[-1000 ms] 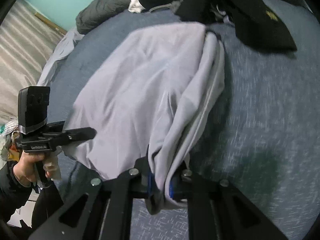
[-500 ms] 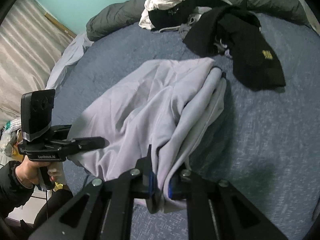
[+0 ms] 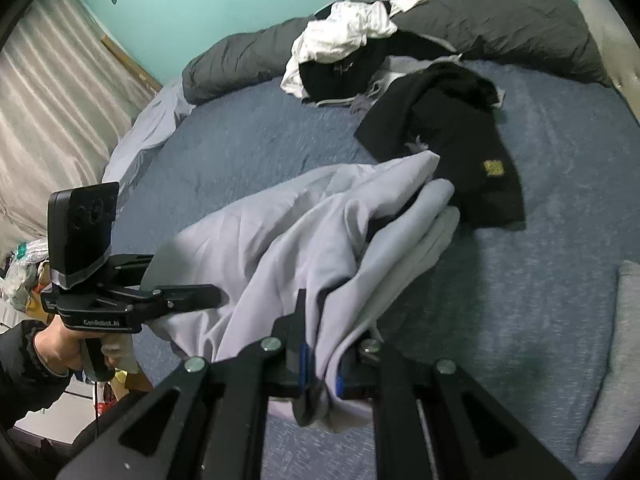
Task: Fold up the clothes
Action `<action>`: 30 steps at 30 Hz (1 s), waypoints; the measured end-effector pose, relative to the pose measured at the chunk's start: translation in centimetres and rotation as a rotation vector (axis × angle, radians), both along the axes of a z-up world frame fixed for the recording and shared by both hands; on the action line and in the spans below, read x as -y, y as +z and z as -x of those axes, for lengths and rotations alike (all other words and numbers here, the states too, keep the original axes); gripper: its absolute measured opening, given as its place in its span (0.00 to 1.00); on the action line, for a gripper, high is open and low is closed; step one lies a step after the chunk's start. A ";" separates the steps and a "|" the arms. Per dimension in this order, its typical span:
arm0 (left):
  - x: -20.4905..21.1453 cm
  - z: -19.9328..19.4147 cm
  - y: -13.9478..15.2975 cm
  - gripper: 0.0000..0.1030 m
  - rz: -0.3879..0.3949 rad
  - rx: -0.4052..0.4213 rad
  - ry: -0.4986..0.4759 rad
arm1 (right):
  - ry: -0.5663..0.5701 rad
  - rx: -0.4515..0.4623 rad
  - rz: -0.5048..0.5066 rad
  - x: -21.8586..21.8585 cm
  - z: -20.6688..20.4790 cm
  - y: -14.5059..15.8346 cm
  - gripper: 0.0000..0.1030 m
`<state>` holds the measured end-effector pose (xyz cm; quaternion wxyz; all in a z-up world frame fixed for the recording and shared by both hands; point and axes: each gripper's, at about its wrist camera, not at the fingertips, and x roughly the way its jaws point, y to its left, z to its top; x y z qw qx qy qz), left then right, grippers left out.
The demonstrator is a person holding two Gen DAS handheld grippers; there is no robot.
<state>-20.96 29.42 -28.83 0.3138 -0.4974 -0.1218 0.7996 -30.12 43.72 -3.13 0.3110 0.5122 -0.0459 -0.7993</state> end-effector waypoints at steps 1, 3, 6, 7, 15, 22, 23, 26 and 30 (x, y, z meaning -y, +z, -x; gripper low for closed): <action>-0.7 0.2 0.5 0.37 -0.001 -0.006 -0.006 | -0.003 -0.004 0.000 -0.5 0.0 0.5 0.08; -2.0 0.5 1.6 0.37 -0.004 -0.016 -0.017 | -0.013 -0.015 -0.001 -1.8 0.1 1.6 0.08; -4.0 1.0 3.1 0.37 -0.009 -0.034 -0.034 | -0.029 -0.033 -0.003 -3.9 0.2 3.2 0.08; -4.7 1.2 3.6 0.37 -0.010 -0.041 -0.040 | -0.035 -0.038 -0.003 -4.6 0.2 3.8 0.08; -12.3 3.2 7.5 0.37 -0.024 -0.087 -0.103 | -0.087 -0.093 -0.021 -12.1 0.2 7.9 0.08; -20.5 5.5 10.3 0.37 -0.040 -0.114 -0.154 | -0.139 -0.130 -0.042 -19.7 0.9 10.5 0.08; -21.8 5.8 10.7 0.37 -0.042 -0.117 -0.161 | -0.147 -0.134 -0.044 -20.9 1.1 10.8 0.08; -25.6 6.7 11.8 0.37 -0.051 -0.124 -0.180 | -0.170 -0.147 -0.052 -24.5 1.7 11.7 0.08; -30.6 8.2 12.5 0.37 -0.063 -0.128 -0.201 | -0.192 -0.158 -0.068 -29.1 2.6 12.2 0.08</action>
